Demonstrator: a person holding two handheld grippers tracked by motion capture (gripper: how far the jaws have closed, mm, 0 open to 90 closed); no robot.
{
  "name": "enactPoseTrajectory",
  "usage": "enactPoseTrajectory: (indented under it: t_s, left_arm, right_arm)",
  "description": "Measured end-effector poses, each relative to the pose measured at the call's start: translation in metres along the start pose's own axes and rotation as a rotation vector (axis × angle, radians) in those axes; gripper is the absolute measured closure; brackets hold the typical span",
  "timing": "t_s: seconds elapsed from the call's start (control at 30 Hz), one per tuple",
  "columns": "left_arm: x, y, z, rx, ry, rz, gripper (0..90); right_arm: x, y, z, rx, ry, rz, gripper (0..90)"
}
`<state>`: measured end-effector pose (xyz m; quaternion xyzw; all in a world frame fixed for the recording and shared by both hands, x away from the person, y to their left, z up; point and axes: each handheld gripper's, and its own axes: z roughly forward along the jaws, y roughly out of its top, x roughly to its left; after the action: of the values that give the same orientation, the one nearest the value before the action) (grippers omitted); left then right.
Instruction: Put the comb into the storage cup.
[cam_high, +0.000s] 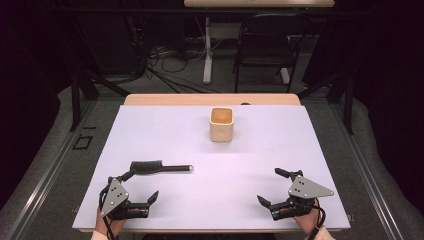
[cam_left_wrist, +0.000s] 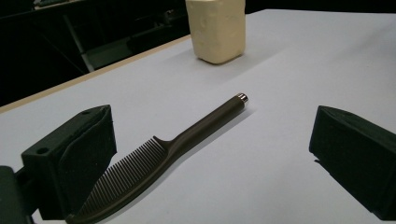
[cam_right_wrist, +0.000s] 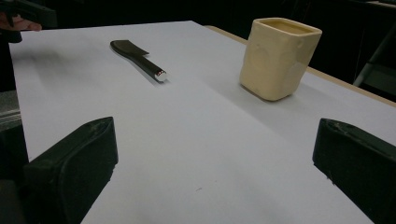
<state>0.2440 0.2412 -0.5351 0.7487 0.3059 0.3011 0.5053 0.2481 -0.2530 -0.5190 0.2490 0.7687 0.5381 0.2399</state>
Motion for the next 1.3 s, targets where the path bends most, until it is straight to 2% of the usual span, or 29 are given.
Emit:
enactPoseTrajectory:
  t_s: [0.2,0.3,0.63,0.87,1.3]
  left_arm:
    - [0.0,0.003,0.003,0.02,-0.01,-0.014,2.0]
    - [-0.003,0.006,0.007,0.028,-0.021,-0.004,1.6]
    - [-0.004,0.011,0.015,0.07,-0.034,-0.012,0.1]
    - [-0.004,0.016,0.022,0.067,-0.004,0.001,0.0]
    - [-0.004,0.024,0.046,0.096,-0.021,0.008,0.0]
  right_arm:
    - [0.0,0.0,0.001,0.002,-0.001,-0.002,0.0]
    - [-0.001,0.0,0.002,0.01,-0.001,-0.005,0.0]
    - [-0.001,-0.001,0.003,0.016,0.001,0.0,0.0]
    - [-0.001,-0.001,0.003,0.019,-0.005,-0.001,0.0]
    - [-0.001,-0.001,0.003,0.025,-0.004,-0.002,0.0]
